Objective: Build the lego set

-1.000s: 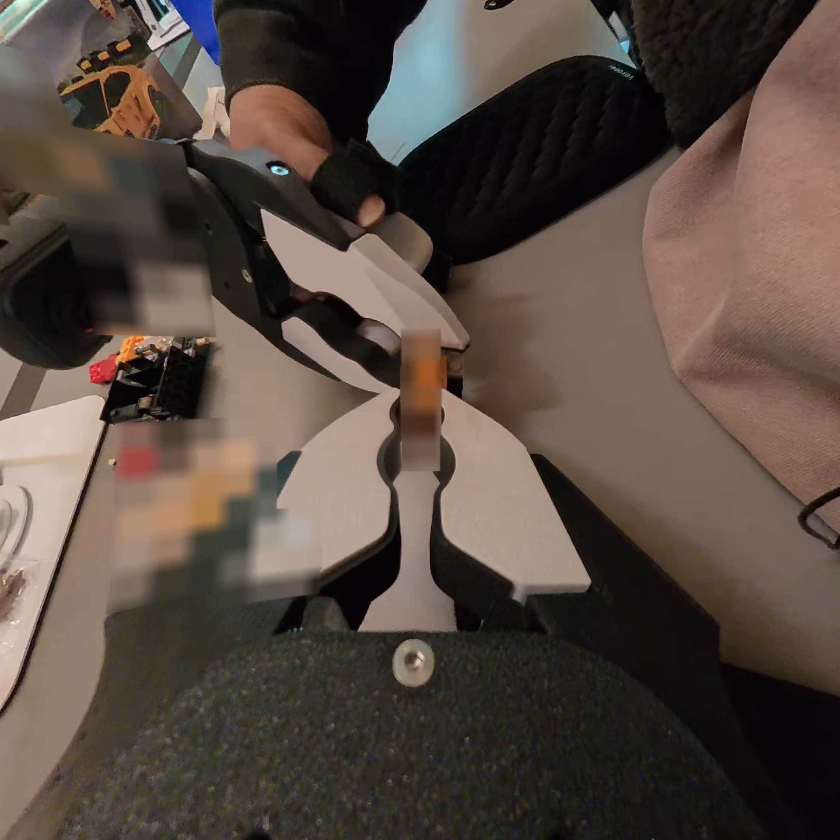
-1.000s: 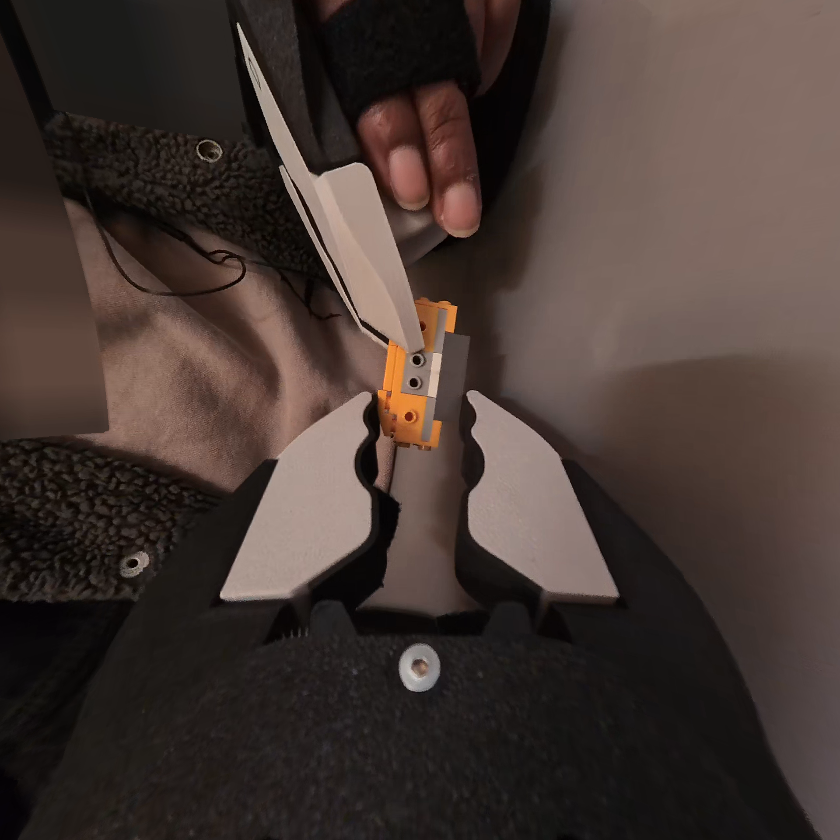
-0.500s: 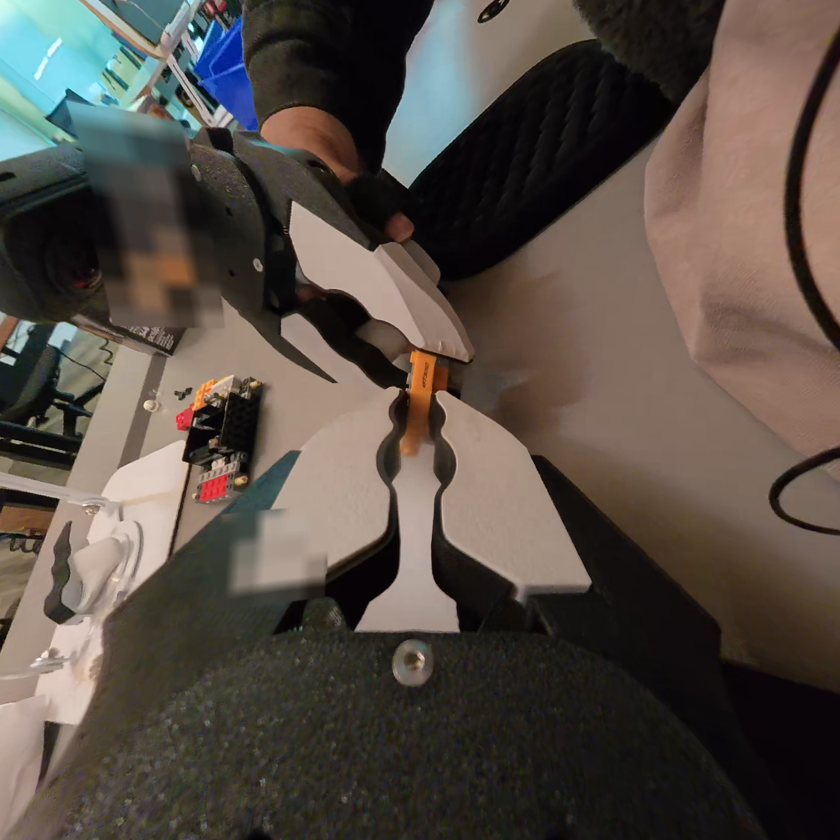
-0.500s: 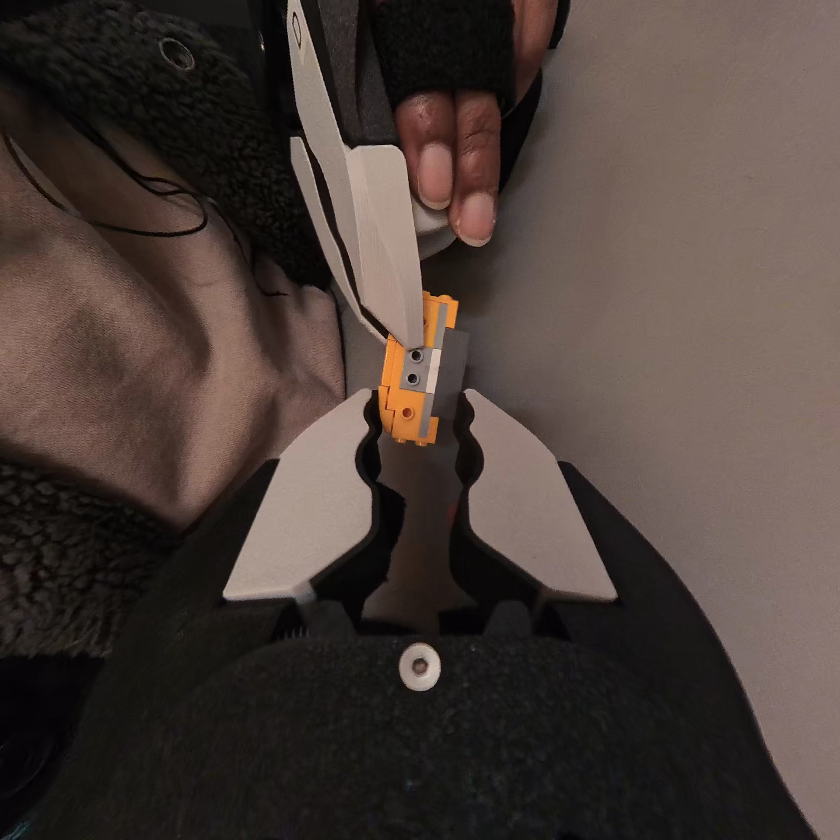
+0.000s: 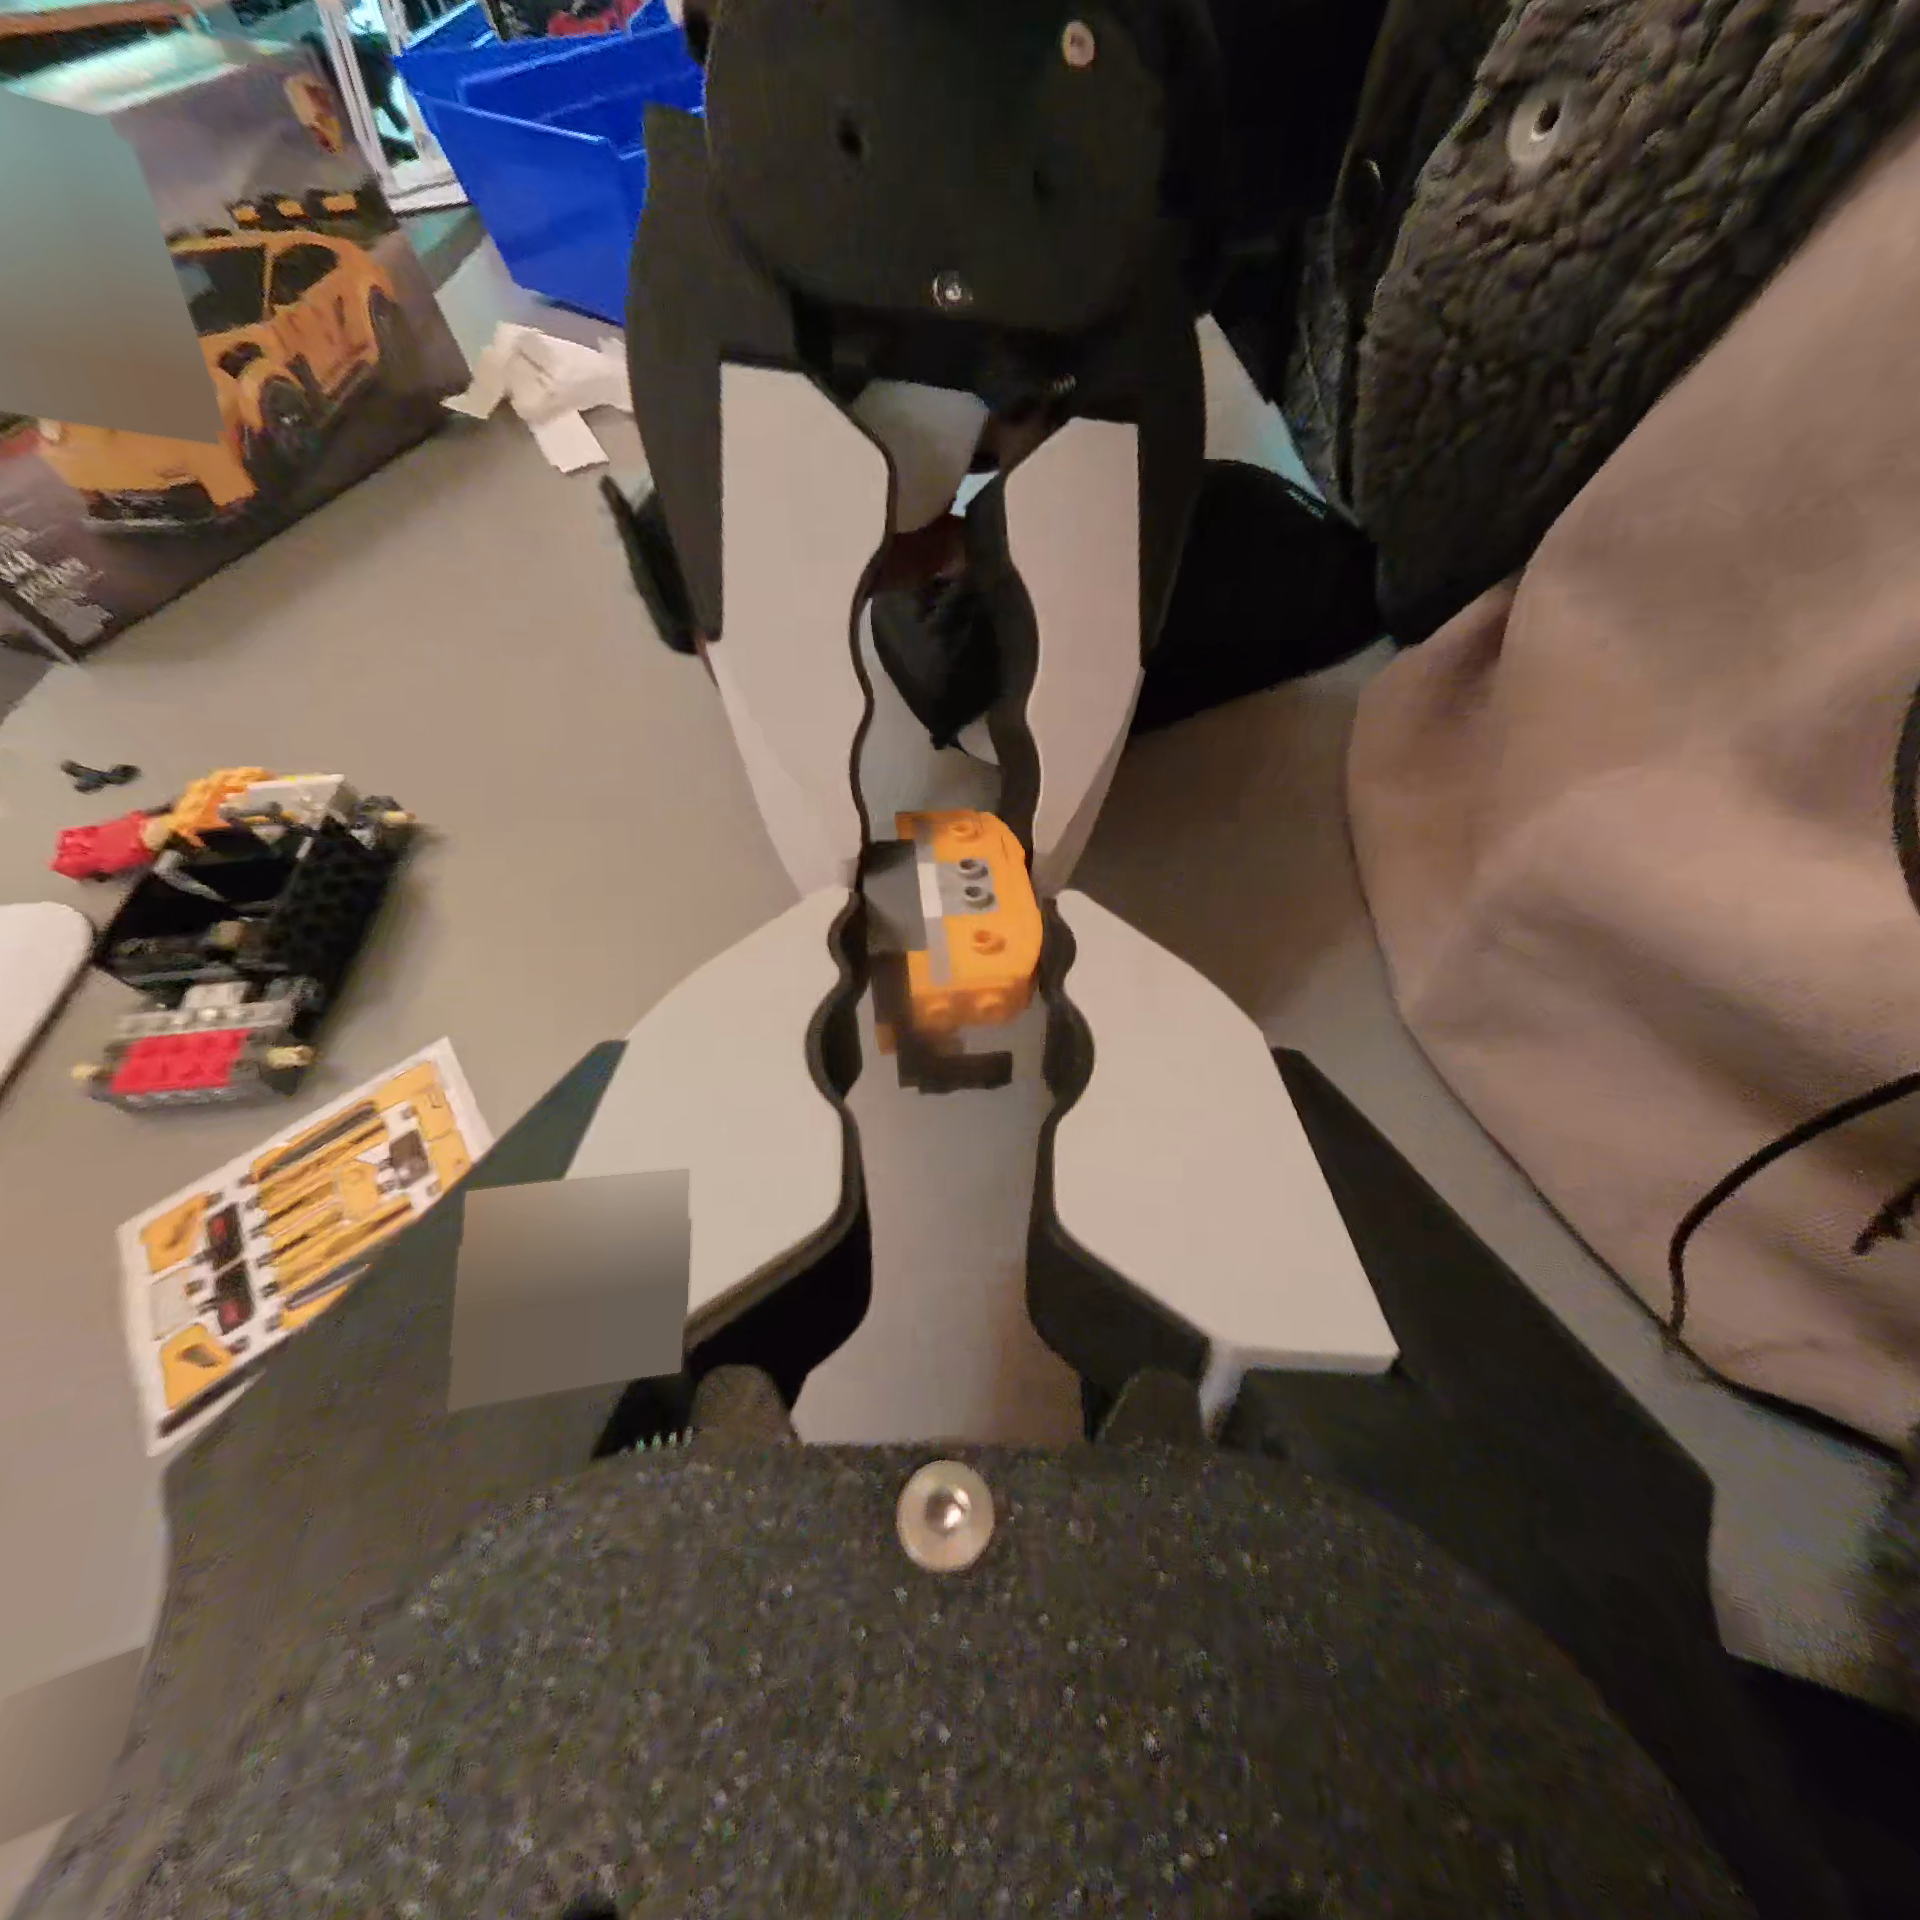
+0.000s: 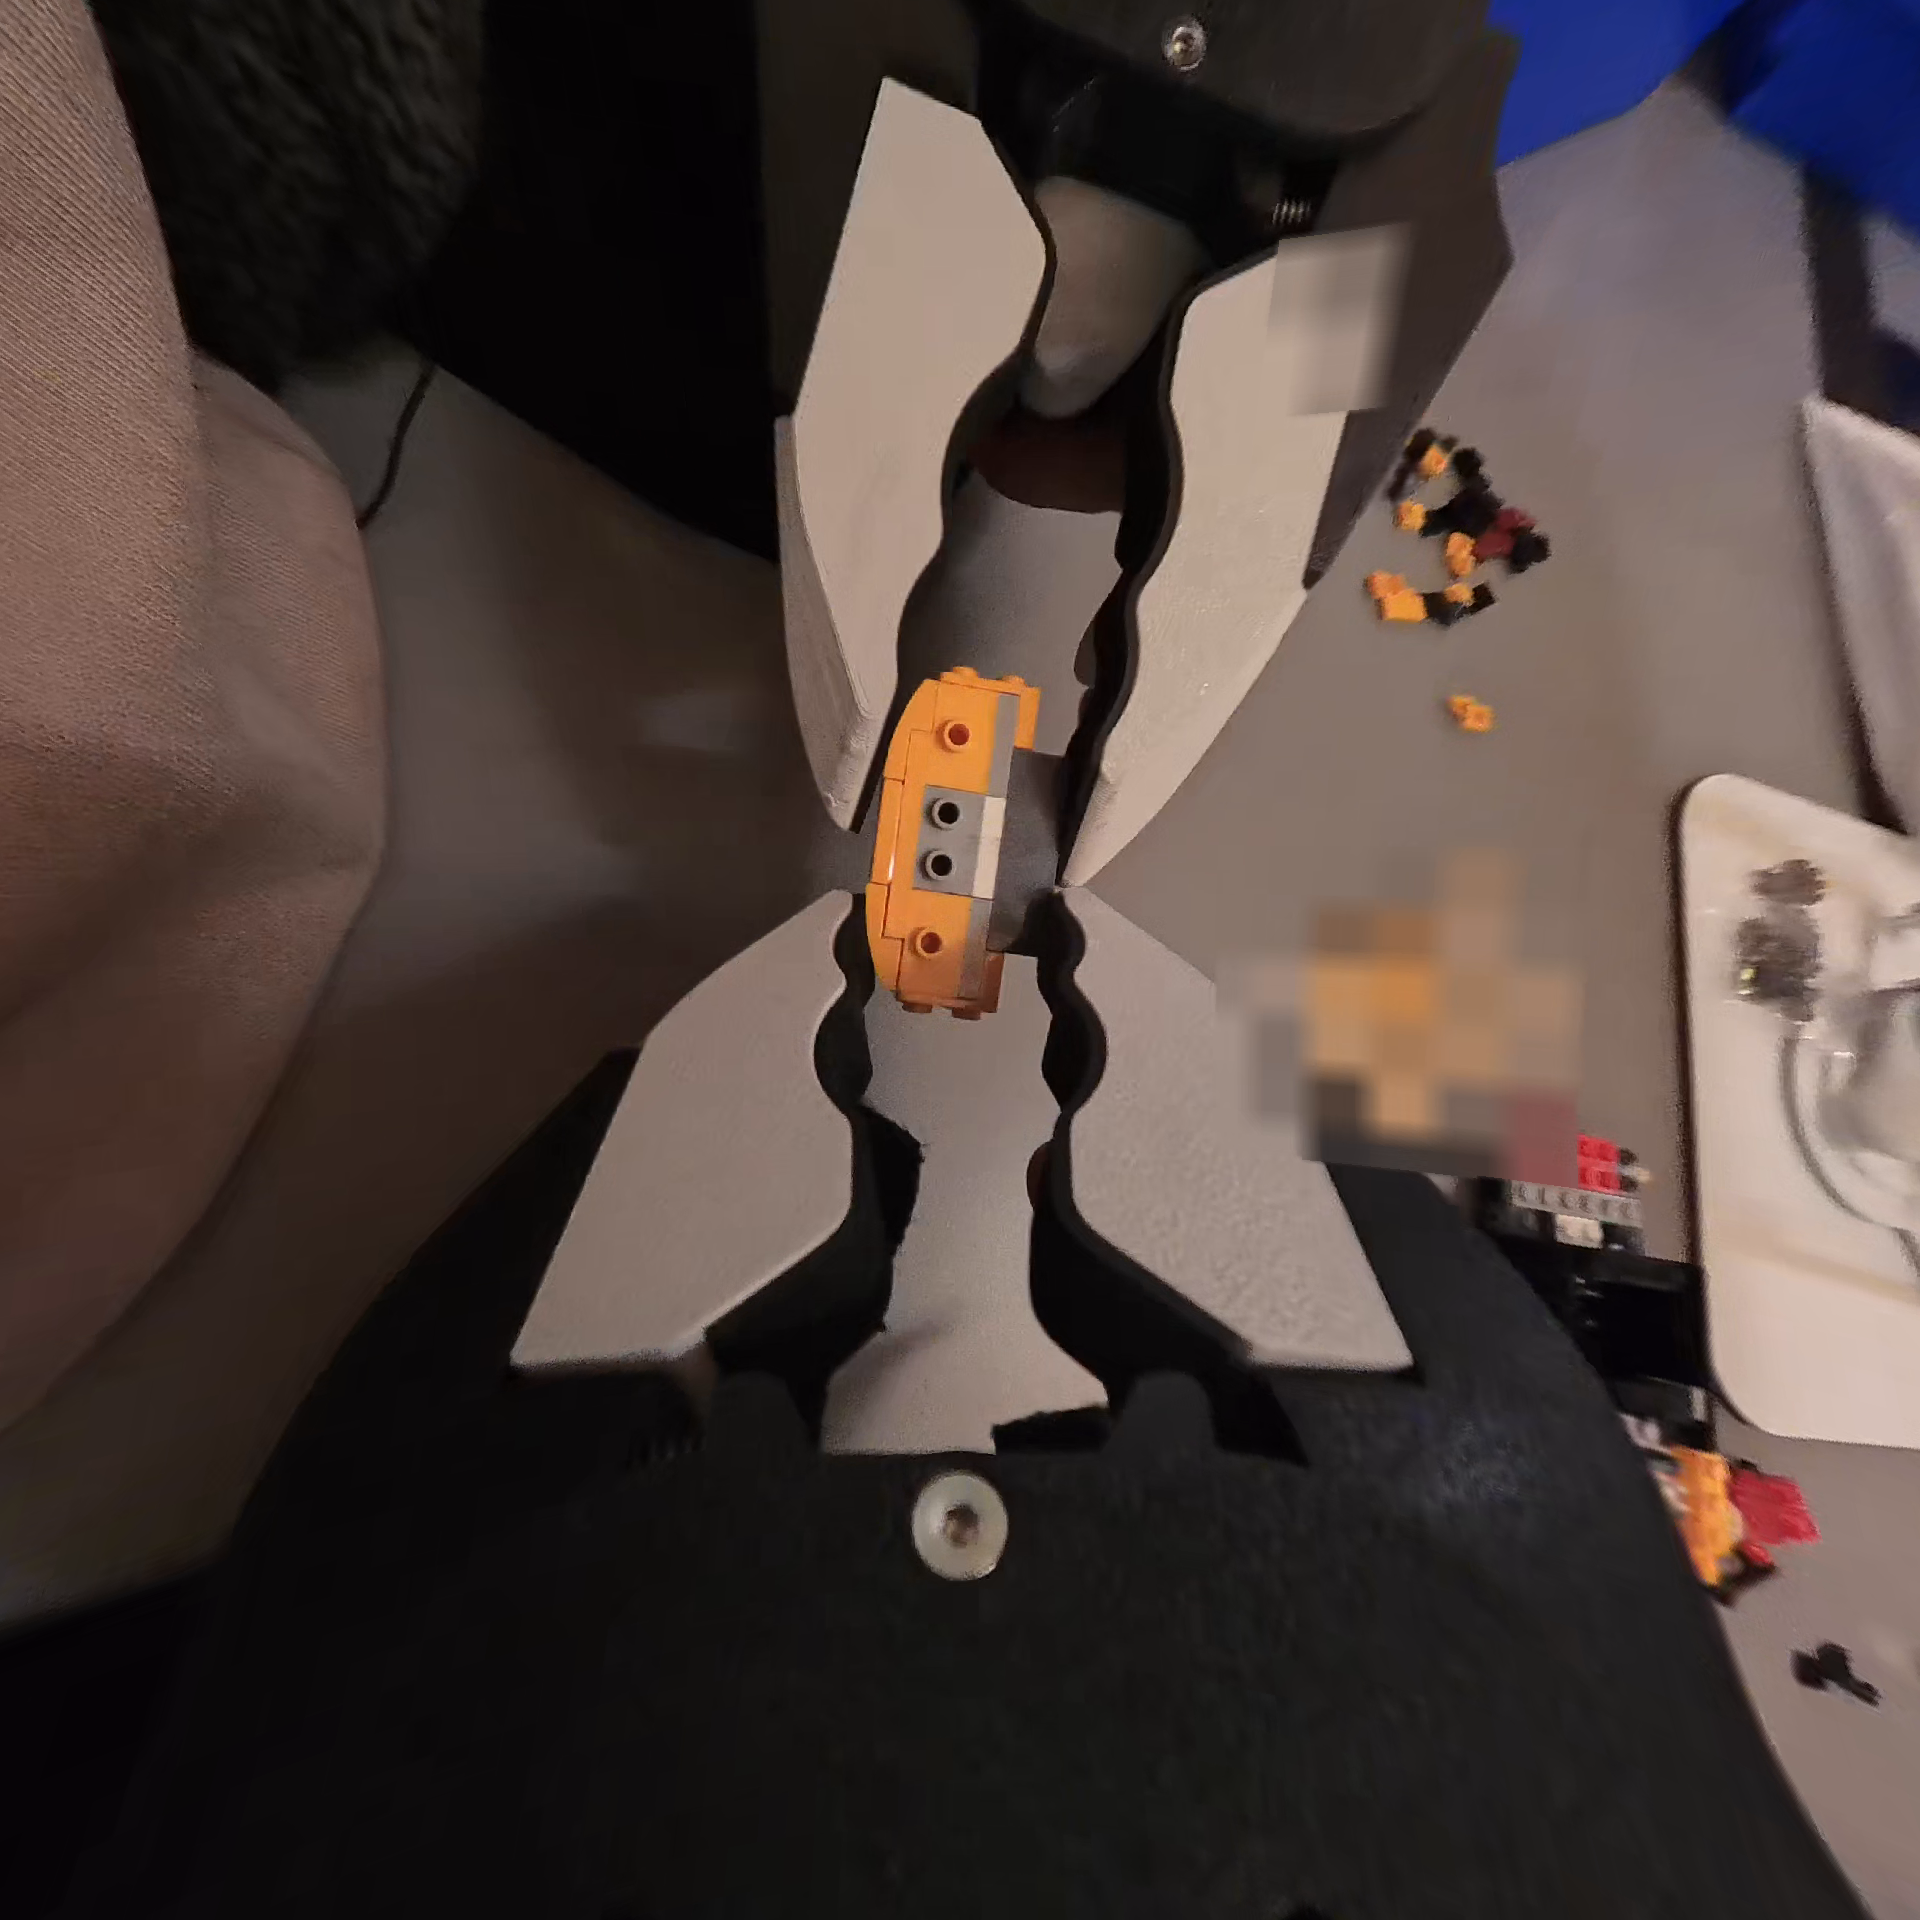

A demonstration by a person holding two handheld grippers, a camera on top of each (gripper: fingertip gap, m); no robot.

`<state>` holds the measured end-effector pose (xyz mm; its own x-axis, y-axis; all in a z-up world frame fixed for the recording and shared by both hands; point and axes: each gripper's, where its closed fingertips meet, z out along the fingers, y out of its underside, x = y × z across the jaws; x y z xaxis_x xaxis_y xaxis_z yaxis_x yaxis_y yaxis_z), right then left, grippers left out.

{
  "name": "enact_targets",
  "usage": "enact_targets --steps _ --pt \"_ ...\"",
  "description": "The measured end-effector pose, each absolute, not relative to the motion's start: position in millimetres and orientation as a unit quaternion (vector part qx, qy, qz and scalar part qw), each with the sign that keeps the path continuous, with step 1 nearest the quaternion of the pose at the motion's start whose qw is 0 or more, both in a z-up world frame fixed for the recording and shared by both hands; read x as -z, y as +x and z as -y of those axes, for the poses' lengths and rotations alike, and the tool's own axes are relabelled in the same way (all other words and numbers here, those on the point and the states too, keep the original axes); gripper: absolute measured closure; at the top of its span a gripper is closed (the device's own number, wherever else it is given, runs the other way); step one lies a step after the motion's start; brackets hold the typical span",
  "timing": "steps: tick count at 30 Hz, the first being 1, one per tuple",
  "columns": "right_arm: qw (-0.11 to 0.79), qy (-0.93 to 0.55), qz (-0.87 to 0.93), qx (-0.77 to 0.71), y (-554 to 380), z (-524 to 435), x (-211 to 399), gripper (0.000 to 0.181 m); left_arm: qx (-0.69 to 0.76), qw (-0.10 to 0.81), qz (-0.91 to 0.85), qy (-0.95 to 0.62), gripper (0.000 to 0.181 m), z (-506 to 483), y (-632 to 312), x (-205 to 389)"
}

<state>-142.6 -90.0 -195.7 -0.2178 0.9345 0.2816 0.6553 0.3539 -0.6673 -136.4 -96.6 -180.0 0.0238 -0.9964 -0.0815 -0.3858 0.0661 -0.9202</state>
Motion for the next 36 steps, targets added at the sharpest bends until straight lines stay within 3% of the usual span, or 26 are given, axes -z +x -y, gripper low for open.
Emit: enact_targets --steps 19,22,25,36 --pt "0.4 -0.539 0.718 -0.186 -141.3 100.4 193.3 0.149 0.304 0.446 -0.642 -0.544 0.149 106.8 -133.0 181.0" --pt "0.407 -0.539 0.709 -0.203 -142.2 102.2 189.6 0.142 0.31 0.451 -0.635 -0.545 0.149 105.0 -133.5 178.6" --pt "0.427 -0.532 0.705 -0.193 -141.8 100.2 182.8 0.149 0.309 0.459 -0.635 -0.539 0.149 105.3 -133.0 177.0" --pt "0.438 -0.544 0.703 -0.133 -137.5 92.3 179.1 0.15 0.335 0.486 -0.605 -0.534 0.148 97.3 -134.1 170.4"
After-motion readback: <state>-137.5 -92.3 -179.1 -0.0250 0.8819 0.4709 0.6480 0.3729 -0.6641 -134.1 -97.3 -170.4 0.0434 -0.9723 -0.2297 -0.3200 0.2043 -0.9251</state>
